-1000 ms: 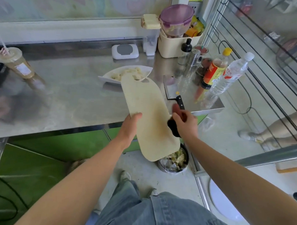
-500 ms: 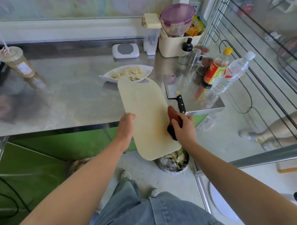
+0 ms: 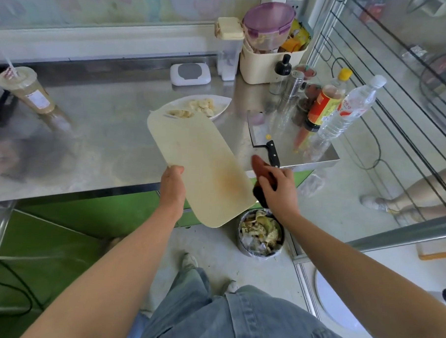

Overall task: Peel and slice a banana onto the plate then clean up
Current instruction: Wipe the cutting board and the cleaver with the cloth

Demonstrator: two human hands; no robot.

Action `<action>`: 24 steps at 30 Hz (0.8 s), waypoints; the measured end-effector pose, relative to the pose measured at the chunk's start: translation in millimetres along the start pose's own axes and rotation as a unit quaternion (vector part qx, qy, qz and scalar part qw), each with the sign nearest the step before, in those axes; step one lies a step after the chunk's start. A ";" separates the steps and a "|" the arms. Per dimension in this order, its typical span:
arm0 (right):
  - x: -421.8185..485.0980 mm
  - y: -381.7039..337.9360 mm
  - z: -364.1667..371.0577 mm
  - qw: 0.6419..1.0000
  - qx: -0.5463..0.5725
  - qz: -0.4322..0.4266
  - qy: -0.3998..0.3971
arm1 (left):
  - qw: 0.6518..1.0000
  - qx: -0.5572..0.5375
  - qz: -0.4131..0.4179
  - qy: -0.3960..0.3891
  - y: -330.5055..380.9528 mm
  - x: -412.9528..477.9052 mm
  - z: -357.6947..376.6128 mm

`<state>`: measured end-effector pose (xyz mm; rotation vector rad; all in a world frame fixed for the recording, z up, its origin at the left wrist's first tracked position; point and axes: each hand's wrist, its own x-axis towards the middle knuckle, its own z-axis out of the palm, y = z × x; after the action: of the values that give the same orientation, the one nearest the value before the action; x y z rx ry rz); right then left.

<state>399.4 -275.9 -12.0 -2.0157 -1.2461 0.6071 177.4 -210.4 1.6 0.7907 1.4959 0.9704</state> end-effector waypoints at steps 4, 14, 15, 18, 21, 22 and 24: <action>-12.9 -17.5 18.2 0.975 -0.044 -0.165 -0.143 | 0.998 -0.045 -0.033 -0.008 -3.1 3.7 1.5; 6.2 7.6 9.4 0.910 0.200 0.327 -0.156 | 0.987 -0.146 -0.055 -0.036 4.8 0.2 -27.4; 4.3 0.3 12.3 0.878 0.258 0.347 -0.207 | 0.985 -0.159 -0.057 -0.037 5.7 0.5 -28.1; 2.5 -22.2 24.7 0.835 0.360 0.319 -0.268 | 0.976 -0.203 -0.063 -0.054 7.5 1.7 -37.6; 8.8 -42.6 40.0 0.836 0.392 0.293 -0.249 | 0.955 -0.270 -0.046 -0.117 7.3 7.6 -56.8; 11.1 -51.4 45.4 0.832 0.401 0.290 -0.249 | 0.950 -0.278 -0.042 -0.138 8.2 11.2 -65.2; 15.8 -62.8 53.9 0.833 0.404 0.286 -0.246 | 0.947 -0.257 -0.056 -0.186 10.3 14.0 -79.7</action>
<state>332.5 -225.9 -0.8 -1.4786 -0.4198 1.7003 96.1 -205.2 7.2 0.4680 0.8932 0.9999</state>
